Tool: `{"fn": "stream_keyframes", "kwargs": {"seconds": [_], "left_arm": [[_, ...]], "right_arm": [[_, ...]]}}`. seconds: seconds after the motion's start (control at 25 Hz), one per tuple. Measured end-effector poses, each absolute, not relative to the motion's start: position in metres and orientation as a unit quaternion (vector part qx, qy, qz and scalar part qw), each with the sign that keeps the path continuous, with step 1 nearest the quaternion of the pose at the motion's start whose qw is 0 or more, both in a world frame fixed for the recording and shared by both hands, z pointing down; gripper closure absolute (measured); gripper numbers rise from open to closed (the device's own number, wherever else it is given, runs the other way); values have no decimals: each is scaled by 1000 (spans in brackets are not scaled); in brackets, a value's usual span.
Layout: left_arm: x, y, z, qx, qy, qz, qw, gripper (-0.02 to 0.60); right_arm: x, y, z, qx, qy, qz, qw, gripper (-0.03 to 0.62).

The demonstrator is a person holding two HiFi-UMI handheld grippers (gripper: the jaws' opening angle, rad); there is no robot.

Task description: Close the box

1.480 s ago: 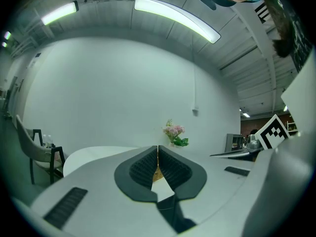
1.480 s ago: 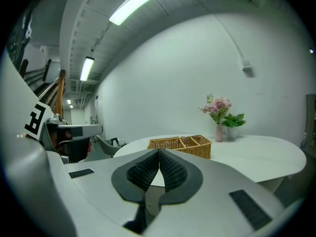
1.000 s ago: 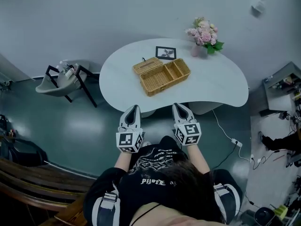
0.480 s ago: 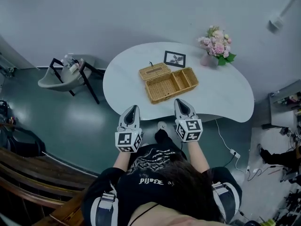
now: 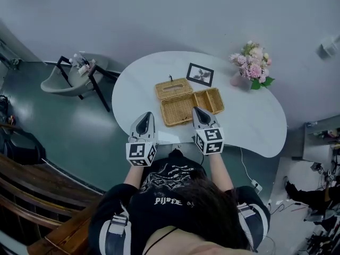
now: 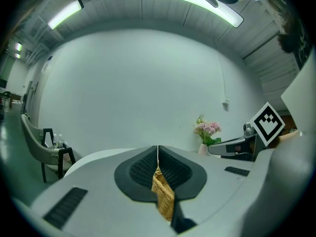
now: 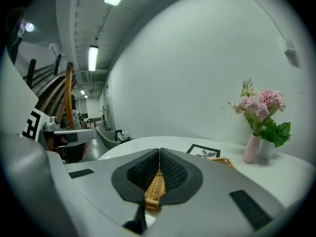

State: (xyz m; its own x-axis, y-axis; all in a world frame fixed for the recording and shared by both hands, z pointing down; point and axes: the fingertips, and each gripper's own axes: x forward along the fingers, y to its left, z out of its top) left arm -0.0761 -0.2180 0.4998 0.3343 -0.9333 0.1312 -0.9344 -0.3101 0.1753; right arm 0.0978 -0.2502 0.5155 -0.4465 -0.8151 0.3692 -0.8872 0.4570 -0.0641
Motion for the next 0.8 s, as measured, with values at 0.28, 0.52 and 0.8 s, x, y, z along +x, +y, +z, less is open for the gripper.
{"fn": "stream_keyframes", "kwargs": {"seconds": [0.28, 0.52, 0.8], "left_arm": [[-62, -257, 498, 791, -602, 2, 107, 555], [-52, -277, 504, 779, -618, 6, 107, 555], [-61, -278, 506, 759, -642, 4, 110, 555]], "right_arm": [[119, -311, 514, 495, -838, 184, 139, 568], [115, -347, 509, 470, -849, 195, 143, 568], [90, -382, 516, 424, -860, 243, 147, 537]]}}
